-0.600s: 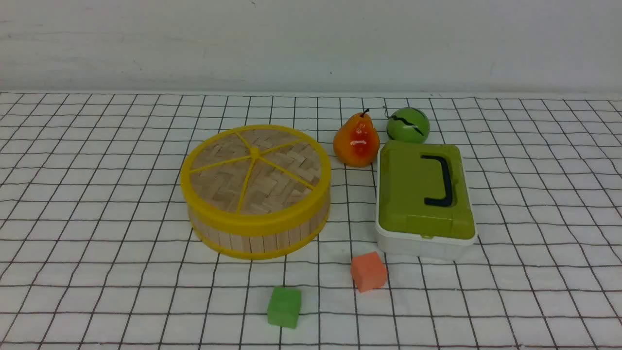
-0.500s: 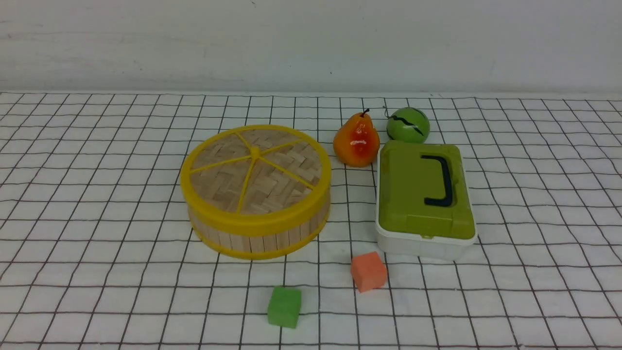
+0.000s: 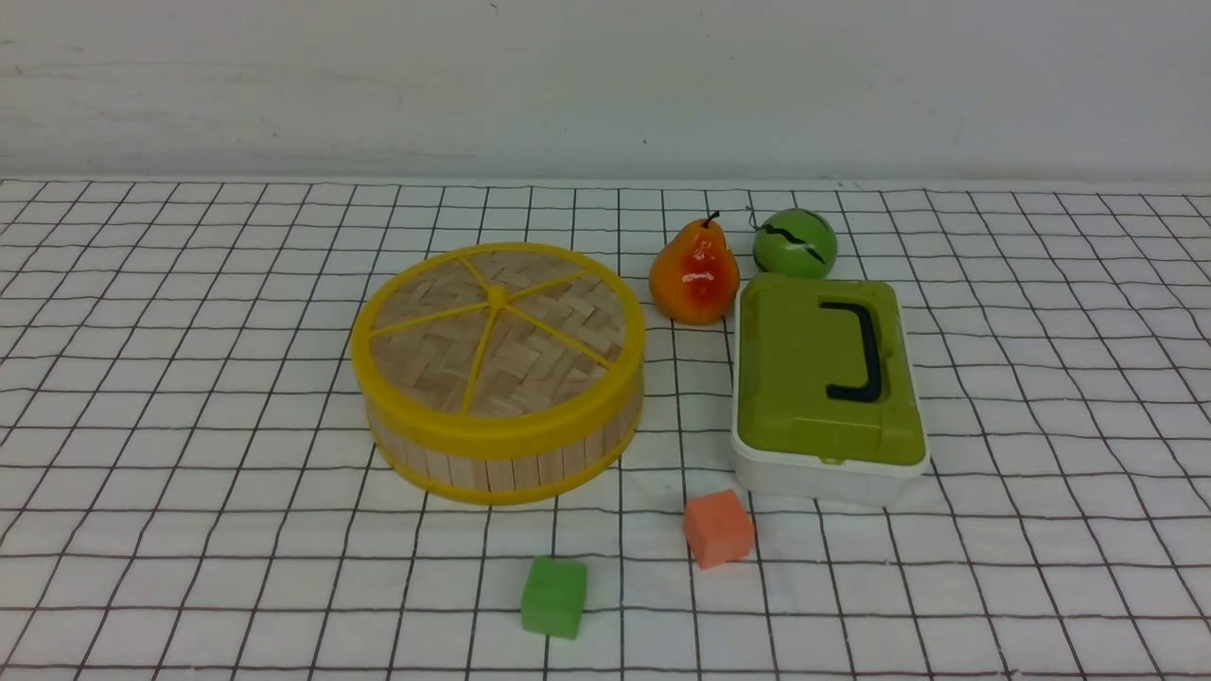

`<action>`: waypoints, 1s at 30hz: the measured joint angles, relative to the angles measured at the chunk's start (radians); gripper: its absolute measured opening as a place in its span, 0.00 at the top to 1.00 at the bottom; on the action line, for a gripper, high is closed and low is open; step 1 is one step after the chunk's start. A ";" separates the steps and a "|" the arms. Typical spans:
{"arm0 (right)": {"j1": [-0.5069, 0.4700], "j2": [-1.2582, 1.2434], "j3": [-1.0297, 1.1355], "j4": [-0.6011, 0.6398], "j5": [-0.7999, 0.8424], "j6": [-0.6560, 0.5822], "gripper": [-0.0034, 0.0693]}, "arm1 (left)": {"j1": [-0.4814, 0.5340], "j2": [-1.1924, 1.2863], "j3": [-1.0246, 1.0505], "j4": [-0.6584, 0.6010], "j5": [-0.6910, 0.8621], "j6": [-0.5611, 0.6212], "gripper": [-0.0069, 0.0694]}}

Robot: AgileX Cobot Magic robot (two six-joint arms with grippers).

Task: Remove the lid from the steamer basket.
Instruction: Use the left arm to lift the lid of the steamer

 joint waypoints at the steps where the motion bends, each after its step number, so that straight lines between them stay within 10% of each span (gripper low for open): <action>1: 0.000 0.000 0.000 0.000 0.000 0.000 0.62 | 0.000 0.000 0.000 0.000 0.000 0.000 0.89; 30: 0.000 0.000 0.000 0.000 0.000 0.000 0.62 | 0.000 0.000 0.000 -0.064 -0.027 0.000 0.85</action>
